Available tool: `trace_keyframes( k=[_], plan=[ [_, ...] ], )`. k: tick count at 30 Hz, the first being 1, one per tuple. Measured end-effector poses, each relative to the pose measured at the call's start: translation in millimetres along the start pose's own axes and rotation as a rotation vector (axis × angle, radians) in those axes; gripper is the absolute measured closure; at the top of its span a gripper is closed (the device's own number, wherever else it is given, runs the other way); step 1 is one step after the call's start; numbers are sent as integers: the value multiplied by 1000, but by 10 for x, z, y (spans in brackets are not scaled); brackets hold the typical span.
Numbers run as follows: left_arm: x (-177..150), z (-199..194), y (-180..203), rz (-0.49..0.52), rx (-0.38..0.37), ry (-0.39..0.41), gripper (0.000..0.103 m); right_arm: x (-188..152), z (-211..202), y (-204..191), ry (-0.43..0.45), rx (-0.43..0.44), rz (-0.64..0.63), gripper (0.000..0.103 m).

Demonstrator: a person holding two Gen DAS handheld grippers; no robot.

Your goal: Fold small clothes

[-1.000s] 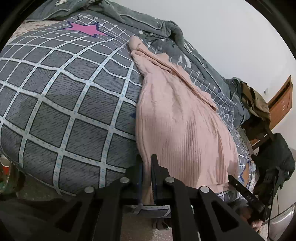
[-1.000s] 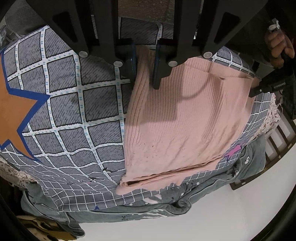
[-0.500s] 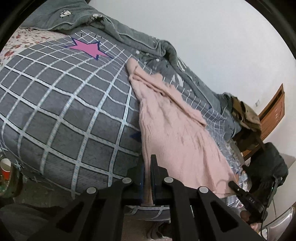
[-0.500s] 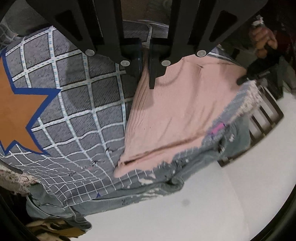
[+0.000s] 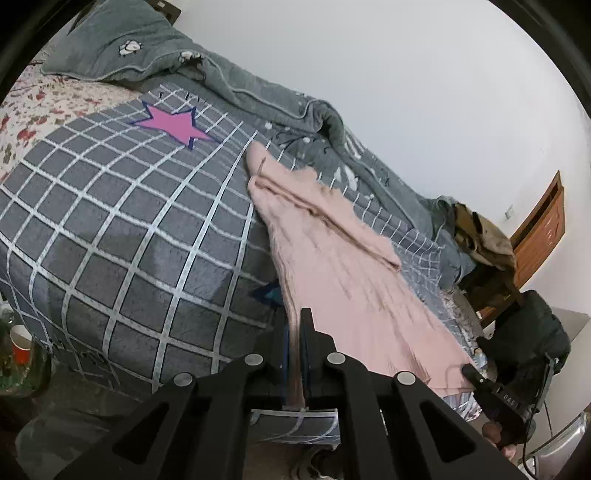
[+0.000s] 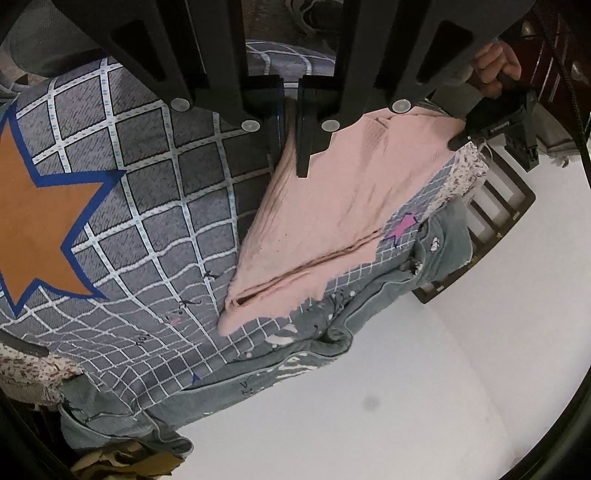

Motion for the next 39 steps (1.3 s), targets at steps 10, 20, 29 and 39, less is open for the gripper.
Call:
trace_keyframes(
  k=[10, 20, 29, 39],
  plan=[
    [79, -331, 109, 19, -19, 46, 97, 89, -202, -248, 29, 38, -33, 99],
    [229, -408, 219, 26, -29, 66, 97, 262, -265, -334, 48, 61, -30, 99],
    [526, -332, 363, 45, -23, 96, 97, 565, -153, -447, 60, 80, -51, 99],
    [782, -154, 442, 42, -30, 98, 97, 778, -17, -435, 64, 80, -50, 99]
  ],
)
Point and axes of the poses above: each gripper's, at about its wrist camera, not at the fingertips, and z roughly the way its jaws point, y to its right, x to its top, the point moved 1 cm from there along z, roughly the way its jaws point, and after that the axes turned 15 degrees about x, right-handed, at the moved point
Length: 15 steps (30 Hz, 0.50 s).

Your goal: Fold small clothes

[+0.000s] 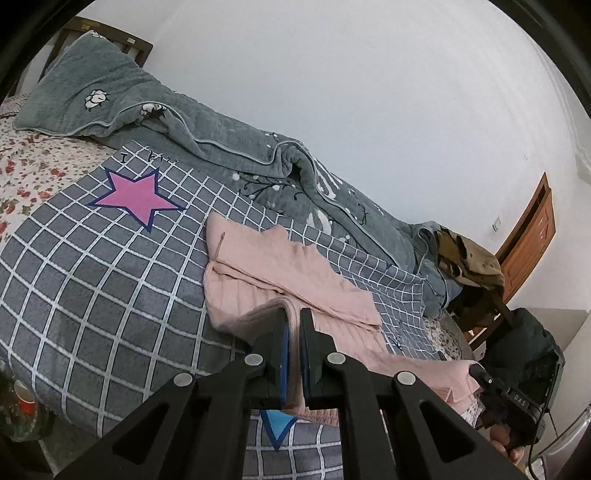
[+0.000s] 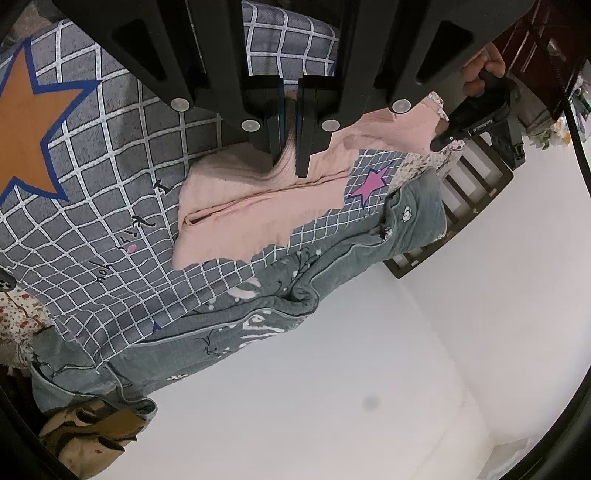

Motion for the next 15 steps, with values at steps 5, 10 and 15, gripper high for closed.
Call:
trace_keyframes(
  k=[5, 10, 15],
  plan=[
    [85, 65, 19, -6, -7, -1, 97, 40, 22, 12, 3, -4, 3, 99],
    [143, 110, 89, 5, -14, 0, 97, 56, 31, 28, 7, -8, 9, 99],
    [189, 142, 147, 14, -15, 0, 97, 73, 32, 41, 10, -12, 16, 99]
  ],
)
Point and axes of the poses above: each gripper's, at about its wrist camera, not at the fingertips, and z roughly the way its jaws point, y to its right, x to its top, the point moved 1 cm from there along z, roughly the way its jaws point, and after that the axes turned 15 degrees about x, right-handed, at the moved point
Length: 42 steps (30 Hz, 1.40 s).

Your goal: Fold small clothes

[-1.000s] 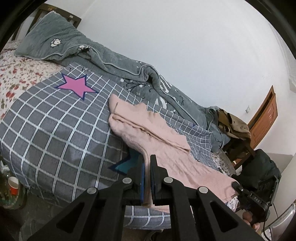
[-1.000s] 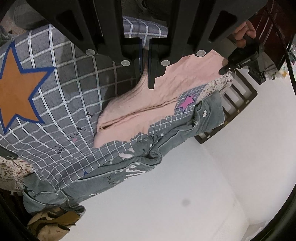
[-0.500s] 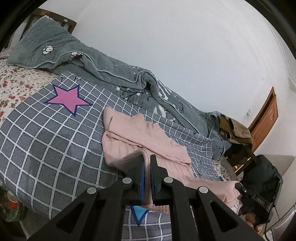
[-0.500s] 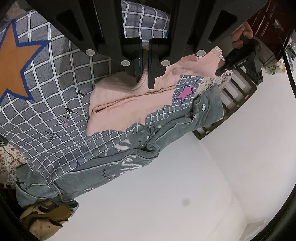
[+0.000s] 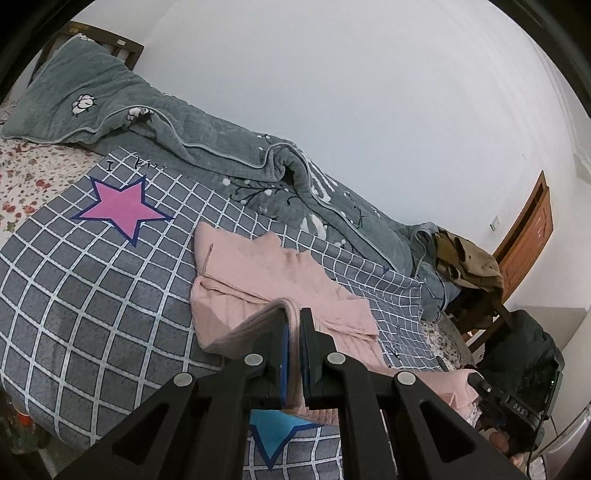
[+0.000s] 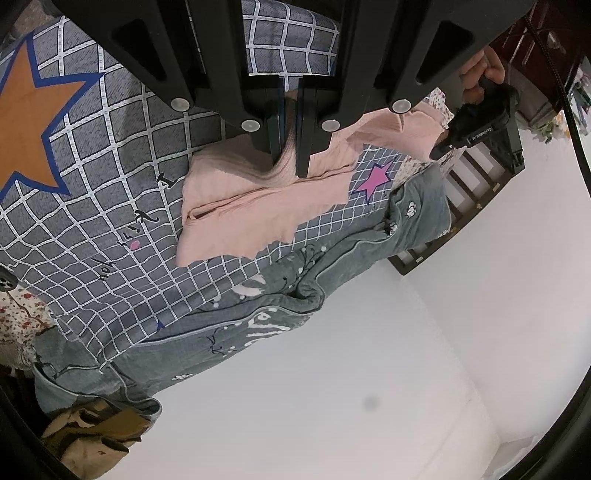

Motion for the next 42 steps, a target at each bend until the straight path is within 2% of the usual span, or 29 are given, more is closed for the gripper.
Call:
trace_keyframes(
  k=[10, 16, 22, 31, 38, 42],
  plan=[
    [188, 105, 37, -24, 17, 12, 97, 152, 47, 50, 20, 0, 18, 99],
    [331, 294, 36, -28, 65, 24, 97, 339, 220, 128, 32, -6, 11, 99],
    [515, 726, 93, -15, 117, 23, 97, 587, 584, 306, 39, -25, 8, 99],
    [775, 1418, 167, 10, 180, 37, 97, 983, 1297, 788, 22, -64, 32, 99],
    [919, 1972, 173, 8, 237, 32, 96, 1151, 1879, 1225, -46, -115, 43, 99],
    [908, 2186, 225, 38, 262, 24, 94, 1140, 2070, 1417, -80, -157, 40, 98]
  ],
)
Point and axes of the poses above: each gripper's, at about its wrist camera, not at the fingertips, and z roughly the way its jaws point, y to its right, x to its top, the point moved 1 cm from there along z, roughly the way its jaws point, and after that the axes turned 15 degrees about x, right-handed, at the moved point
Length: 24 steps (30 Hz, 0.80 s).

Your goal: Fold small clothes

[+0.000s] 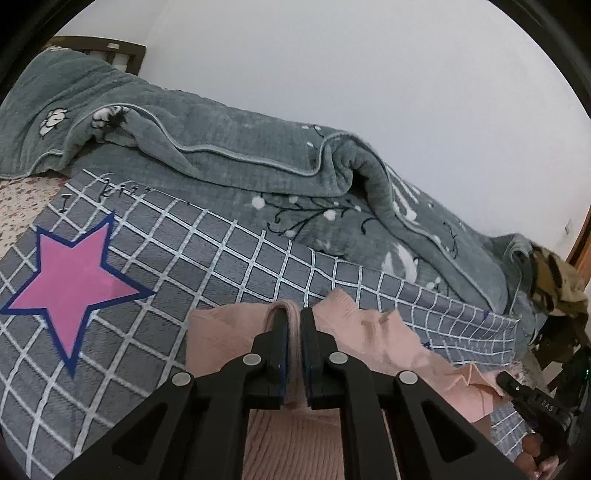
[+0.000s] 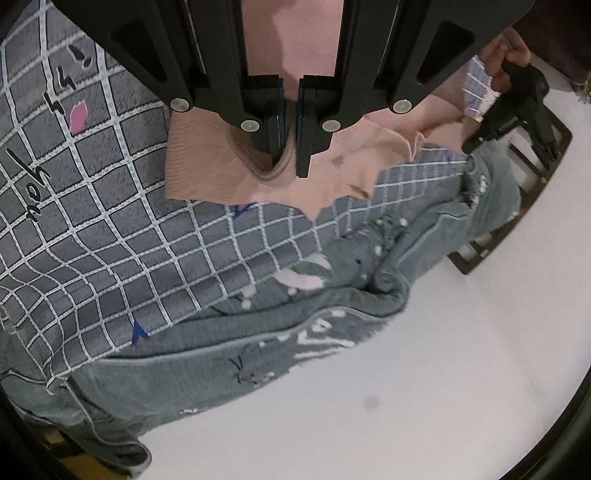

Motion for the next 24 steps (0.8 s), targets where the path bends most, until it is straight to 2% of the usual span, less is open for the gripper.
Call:
trace_keyframes(
  k=[2, 4, 6, 8, 11, 14, 18, 24],
  plan=[
    [-42, 45, 37, 35, 55, 9, 93, -28, 72, 52, -29, -21, -16, 92],
    [-63, 65, 19, 46, 77, 1, 90, -63, 126, 61, -58, -75, -61, 90],
    [-69, 59, -23, 52, 87, -26, 73, -90, 125, 23, -67, -98, -101, 82],
    [-97, -38, -117, 32, 98, -23, 65, -125, 80, -52, -64, -93, -124, 76],
    [-225, -294, -286, 17, 105, -13, 62, -210, -14, -205, -51, -53, -140, 73],
    [-392, -575, -454, 14, 115, -21, 60, -286, -64, -432, -59, -48, -179, 73],
    [-634, -970, -556, 79, 154, -46, 60, -427, -191, -783, -59, -1, -207, 73],
    [-867, -1855, -965, 78, 186, -8, 60, -654, -404, -1356, -91, 48, -271, 73]
  ],
)
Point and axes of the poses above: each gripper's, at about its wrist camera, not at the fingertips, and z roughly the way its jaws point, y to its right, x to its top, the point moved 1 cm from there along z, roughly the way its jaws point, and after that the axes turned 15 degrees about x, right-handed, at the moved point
